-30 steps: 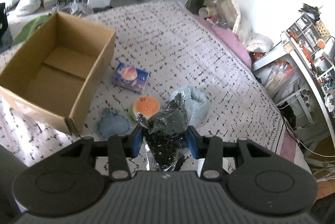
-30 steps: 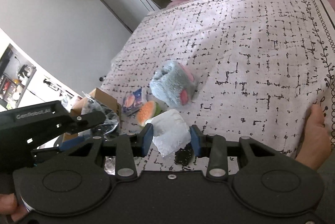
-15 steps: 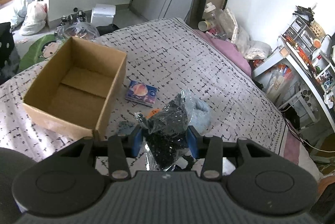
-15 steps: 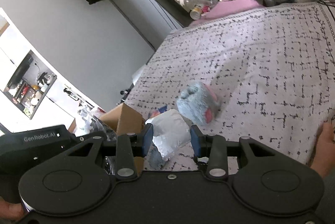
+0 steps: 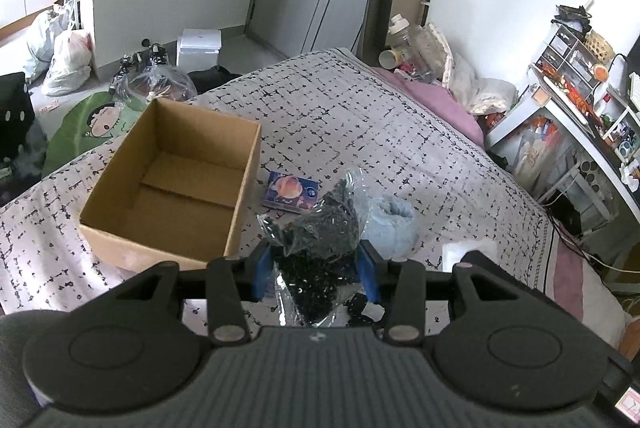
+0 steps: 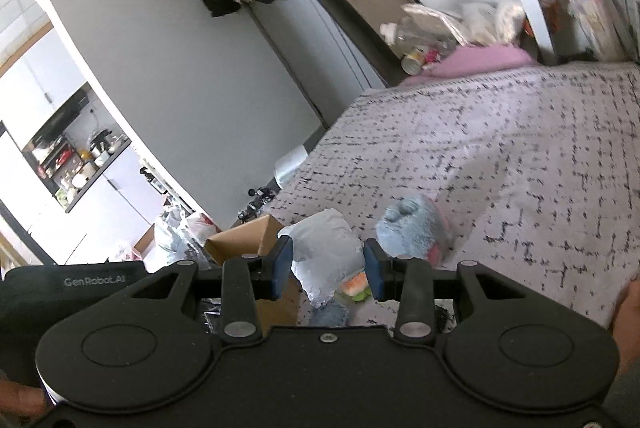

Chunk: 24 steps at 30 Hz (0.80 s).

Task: Organize soft objects
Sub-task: 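Carry the black bag with the left tool into the box while the right tool carries the white tissue there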

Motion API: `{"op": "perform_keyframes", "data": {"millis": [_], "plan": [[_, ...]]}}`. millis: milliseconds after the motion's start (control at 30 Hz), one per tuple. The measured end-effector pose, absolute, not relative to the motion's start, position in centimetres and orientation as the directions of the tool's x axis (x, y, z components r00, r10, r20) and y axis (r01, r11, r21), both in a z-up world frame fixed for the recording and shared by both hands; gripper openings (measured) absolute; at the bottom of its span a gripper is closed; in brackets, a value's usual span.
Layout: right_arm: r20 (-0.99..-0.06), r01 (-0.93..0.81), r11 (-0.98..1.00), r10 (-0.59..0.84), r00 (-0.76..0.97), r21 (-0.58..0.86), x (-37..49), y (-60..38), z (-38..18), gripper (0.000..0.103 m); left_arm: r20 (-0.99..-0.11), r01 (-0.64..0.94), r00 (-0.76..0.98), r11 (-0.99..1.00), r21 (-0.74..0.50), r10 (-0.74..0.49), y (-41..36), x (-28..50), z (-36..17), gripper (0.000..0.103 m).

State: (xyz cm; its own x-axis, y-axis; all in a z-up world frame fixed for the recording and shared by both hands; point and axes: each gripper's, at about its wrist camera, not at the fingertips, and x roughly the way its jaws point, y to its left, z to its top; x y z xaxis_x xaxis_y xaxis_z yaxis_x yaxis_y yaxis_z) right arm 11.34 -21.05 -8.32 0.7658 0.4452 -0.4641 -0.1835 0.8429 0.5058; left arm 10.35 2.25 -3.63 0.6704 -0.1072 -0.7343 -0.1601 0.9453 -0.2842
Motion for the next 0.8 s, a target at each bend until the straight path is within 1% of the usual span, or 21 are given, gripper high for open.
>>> {"op": "perform_keyframes", "data": {"millis": [133, 333, 667, 800], "plan": [[-0.436, -0.229, 0.840, 0.465, 0.771, 0.491, 11.1, -19.8, -7.9, 0.038, -0.731, -0.152, 0.673, 0.946, -0.285, -0.112, 2.7, 10.1, -3.6, 0.044], [-0.428, -0.250, 0.844, 0.470, 0.772, 0.475, 11.6, -18.4, -8.0, 0.038, -0.722, -0.160, 0.686, 0.950, -0.268, -0.088, 3.7, 10.1, -3.7, 0.044], [-0.445, -0.244, 0.843, 0.473, 0.760, 0.480, 13.4, -16.4, -8.8, 0.038, -0.714, -0.170, 0.700, 0.965, -0.198, -0.023, 6.4, 11.0, -4.6, 0.044], [-0.455, -0.257, 0.844, 0.482, 0.749, 0.470, 14.0, -15.2, -8.9, 0.038, -0.708, -0.184, 0.706, 0.972, -0.147, 0.026, 7.4, 11.7, -5.0, 0.044]]}}
